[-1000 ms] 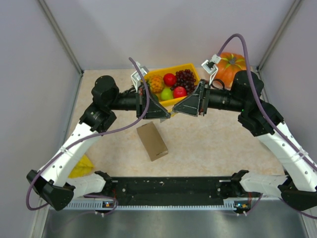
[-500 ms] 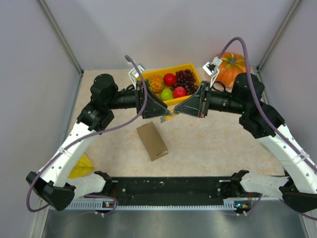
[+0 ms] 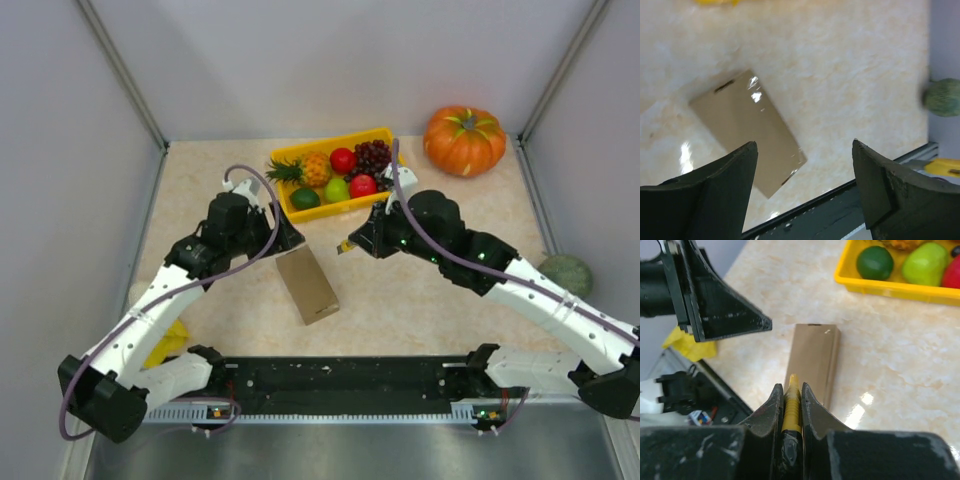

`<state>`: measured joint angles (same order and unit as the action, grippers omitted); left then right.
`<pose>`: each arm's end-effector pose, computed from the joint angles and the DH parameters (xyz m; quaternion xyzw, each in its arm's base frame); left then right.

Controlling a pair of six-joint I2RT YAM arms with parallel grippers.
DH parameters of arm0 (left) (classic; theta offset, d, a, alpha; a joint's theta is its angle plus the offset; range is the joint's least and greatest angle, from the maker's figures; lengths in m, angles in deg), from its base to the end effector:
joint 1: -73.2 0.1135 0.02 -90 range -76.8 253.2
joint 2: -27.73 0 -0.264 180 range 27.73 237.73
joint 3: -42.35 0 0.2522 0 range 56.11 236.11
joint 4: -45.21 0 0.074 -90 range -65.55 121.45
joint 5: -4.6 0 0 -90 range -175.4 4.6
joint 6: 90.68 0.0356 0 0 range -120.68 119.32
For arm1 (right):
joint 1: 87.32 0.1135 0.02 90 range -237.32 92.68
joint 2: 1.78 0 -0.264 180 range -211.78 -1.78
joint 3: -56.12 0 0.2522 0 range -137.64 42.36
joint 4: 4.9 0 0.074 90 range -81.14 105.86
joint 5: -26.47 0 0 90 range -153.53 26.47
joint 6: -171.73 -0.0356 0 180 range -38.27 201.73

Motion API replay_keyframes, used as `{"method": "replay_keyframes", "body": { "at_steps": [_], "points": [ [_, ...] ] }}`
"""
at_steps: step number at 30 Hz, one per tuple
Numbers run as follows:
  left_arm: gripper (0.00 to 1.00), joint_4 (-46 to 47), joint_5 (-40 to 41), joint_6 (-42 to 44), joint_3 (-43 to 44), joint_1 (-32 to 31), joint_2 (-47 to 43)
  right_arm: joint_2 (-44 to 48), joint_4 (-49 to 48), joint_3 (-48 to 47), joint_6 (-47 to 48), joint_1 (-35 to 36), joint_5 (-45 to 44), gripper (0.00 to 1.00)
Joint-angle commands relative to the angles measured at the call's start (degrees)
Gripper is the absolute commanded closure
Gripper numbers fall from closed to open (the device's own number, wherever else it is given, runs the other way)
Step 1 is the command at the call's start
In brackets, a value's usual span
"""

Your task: Unpack the express box

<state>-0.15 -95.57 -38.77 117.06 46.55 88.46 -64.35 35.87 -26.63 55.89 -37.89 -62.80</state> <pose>0.2016 -0.1082 0.3479 -0.0434 0.8686 -0.3263 0.3705 0.1542 0.1809 0.3963 -0.1716 0.8040 0.3518 0.4477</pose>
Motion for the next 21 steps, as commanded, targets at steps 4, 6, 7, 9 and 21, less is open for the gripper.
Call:
{"method": "replay_keyframes", "body": {
  "at_steps": [4, 6, 7, 9, 21],
  "points": [
    [0.21, 4.16, 6.49, -6.65, -14.88, 0.02, -0.44, -0.89, -11.97, 7.02, 1.33, 2.25, -12.69, 1.00],
    [0.20, 10.37, 5.26, -5.95, -18.65, 0.02, 0.00, -1.68, -12.94, 8.52, 1.06, 2.25, -12.60, 1.00],
    [0.20, 12.41, 4.30, -5.77, -19.80, 0.02, 0.61, -1.94, -14.16, 9.04, 0.97, 2.16, -12.68, 1.00],
    [0.19, 16.54, 2.98, -4.99, -22.52, 0.20, 1.84, -2.47, -15.13, 10.63, 0.89, 2.25, -12.95, 1.00],
    [0.29, 18.94, -6.52, -0.42, -15.08, 0.46, 20.38, -4.14, -17.16, 14.50, -0.78, 2.25, -15.50, 1.00]
  ]
}}
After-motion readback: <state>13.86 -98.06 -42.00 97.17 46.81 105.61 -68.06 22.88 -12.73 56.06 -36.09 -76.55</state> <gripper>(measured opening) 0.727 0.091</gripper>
